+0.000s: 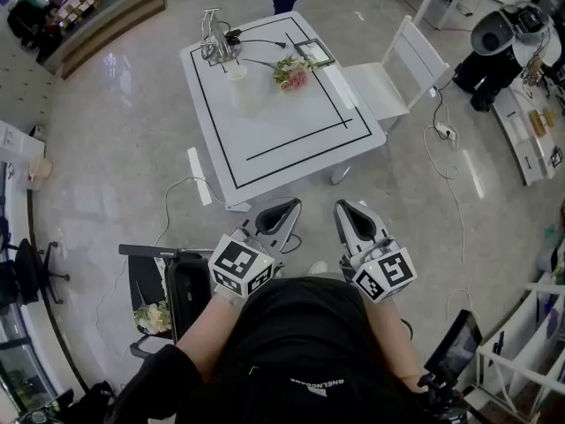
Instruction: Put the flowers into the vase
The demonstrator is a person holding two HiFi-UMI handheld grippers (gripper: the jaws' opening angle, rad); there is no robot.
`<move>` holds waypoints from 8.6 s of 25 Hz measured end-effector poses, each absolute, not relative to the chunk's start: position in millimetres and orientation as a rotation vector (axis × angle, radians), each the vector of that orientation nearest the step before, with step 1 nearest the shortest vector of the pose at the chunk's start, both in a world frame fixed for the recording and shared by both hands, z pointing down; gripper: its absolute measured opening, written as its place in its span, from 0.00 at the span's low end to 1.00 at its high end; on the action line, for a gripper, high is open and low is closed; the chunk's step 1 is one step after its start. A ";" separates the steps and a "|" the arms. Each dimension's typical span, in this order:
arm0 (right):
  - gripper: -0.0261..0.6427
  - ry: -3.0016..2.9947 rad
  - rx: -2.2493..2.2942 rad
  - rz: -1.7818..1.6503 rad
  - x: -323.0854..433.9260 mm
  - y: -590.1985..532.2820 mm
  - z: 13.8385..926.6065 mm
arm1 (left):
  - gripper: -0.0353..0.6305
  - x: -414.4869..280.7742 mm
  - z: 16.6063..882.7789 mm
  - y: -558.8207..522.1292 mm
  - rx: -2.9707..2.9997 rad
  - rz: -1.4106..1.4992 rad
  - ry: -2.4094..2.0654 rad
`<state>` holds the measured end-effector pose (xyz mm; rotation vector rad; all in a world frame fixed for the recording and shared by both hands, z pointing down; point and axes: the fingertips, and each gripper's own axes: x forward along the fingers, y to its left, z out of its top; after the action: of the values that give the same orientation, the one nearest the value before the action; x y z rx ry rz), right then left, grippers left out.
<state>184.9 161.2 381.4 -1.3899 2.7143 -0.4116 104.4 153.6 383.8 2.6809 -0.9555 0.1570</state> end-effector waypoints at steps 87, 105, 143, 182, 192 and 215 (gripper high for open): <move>0.06 2.811 -1.540 -0.677 101.8 -120.8 451.8 | 0.06 -52.5 442.4 -58.6 2.459 0.193 -1.188; 0.40 3.262 -1.510 -0.664 111.0 -270.0 540.2 | 0.06 -64.2 466.5 -102.3 2.219 0.186 -1.485; 0.29 3.632 -1.547 -0.723 122.1 -346.2 670.9 | 0.06 -76.9 495.5 -76.9 1.985 0.261 -1.645; 0.20 3.689 -1.252 1.130 139.8 -293.8 356.8 | 0.10 -60.6 493.1 -138.7 2.253 0.222 -1.458; 0.20 3.682 -1.058 1.367 121.2 -266.4 316.4 | 0.21 -64.1 507.4 -182.4 2.241 0.216 -1.468; 0.20 3.553 -0.533 2.269 36.7 -248.8 352.9 | 0.23 -54.4 503.7 -213.7 2.346 0.292 -1.372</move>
<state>36.7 -248.8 352.9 -0.5331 3.5533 2.2685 -54.4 -213.7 503.7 2.3461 -1.3717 0.2918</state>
